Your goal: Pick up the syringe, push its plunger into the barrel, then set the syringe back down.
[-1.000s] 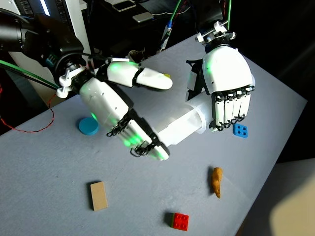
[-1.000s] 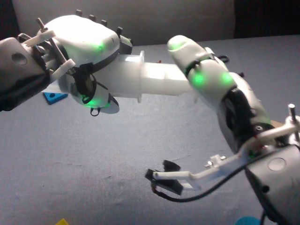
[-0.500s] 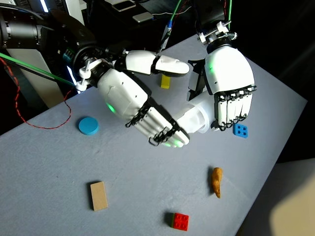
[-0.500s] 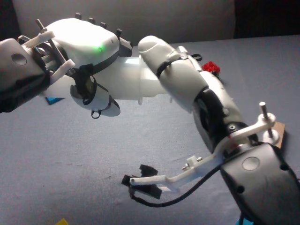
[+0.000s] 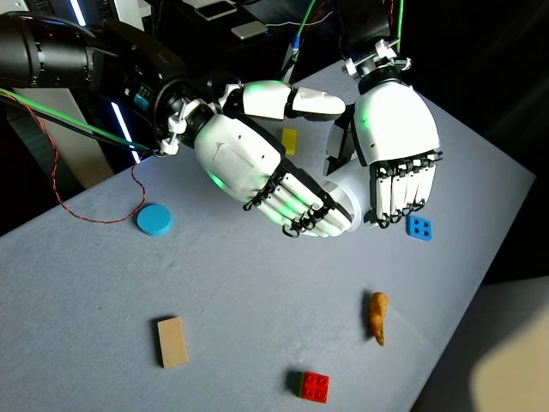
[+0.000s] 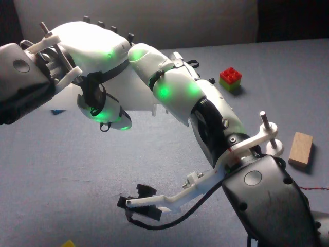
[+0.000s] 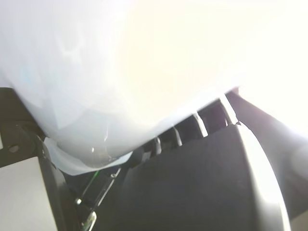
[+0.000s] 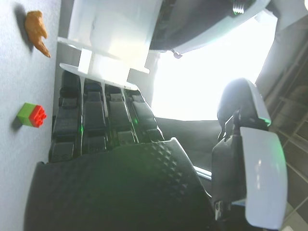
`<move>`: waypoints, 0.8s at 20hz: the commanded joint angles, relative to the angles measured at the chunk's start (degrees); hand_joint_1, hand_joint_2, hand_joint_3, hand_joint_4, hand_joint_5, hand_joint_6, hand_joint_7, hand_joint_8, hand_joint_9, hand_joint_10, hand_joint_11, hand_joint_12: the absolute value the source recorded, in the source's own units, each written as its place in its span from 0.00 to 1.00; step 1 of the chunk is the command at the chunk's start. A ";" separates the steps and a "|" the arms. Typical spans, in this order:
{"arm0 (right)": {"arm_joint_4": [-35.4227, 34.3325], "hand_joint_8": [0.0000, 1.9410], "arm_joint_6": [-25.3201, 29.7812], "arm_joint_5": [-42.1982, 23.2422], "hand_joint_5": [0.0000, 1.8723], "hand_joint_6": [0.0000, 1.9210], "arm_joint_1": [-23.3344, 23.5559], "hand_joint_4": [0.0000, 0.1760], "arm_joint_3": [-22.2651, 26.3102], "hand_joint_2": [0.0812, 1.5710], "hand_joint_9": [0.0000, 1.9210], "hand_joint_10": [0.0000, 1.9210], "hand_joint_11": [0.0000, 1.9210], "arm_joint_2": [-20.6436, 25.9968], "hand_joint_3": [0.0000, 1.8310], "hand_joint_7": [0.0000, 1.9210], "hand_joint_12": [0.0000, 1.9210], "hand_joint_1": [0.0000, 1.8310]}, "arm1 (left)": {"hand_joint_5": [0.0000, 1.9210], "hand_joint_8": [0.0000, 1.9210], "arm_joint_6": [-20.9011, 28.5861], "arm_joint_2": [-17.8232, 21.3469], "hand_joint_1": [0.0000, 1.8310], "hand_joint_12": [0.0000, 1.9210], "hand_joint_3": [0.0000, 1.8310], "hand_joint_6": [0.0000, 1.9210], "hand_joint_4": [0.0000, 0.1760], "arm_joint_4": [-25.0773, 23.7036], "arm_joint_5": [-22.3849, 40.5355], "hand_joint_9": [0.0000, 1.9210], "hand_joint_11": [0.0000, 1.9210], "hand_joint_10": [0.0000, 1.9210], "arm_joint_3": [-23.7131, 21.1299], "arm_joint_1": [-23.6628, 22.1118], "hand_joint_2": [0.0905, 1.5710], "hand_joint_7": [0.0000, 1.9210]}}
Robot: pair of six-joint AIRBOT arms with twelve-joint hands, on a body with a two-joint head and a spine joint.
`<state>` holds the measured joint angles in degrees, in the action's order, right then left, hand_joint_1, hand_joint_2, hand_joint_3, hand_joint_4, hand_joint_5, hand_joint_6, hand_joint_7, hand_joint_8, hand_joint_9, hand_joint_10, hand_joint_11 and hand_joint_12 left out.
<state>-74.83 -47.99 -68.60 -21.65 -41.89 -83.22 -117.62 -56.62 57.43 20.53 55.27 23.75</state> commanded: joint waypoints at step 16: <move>10.83 0.00 0.01 2.70 0.02 0.00 -2.95 0.00 9.71 0.65 0.04 0.00 0.00 19.63 0.00 0.03 0.17 0.05 | 0.40 0.64 1.38 -3.43 0.81 0.81 0.00 0.60 0.00 -2.49 5.86 0.44 0.40 0.61 -2.51 2.01 0.72 0.38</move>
<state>-68.99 -48.56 -62.48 -24.62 -32.56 -63.55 -115.90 -60.16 57.23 21.93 52.77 26.39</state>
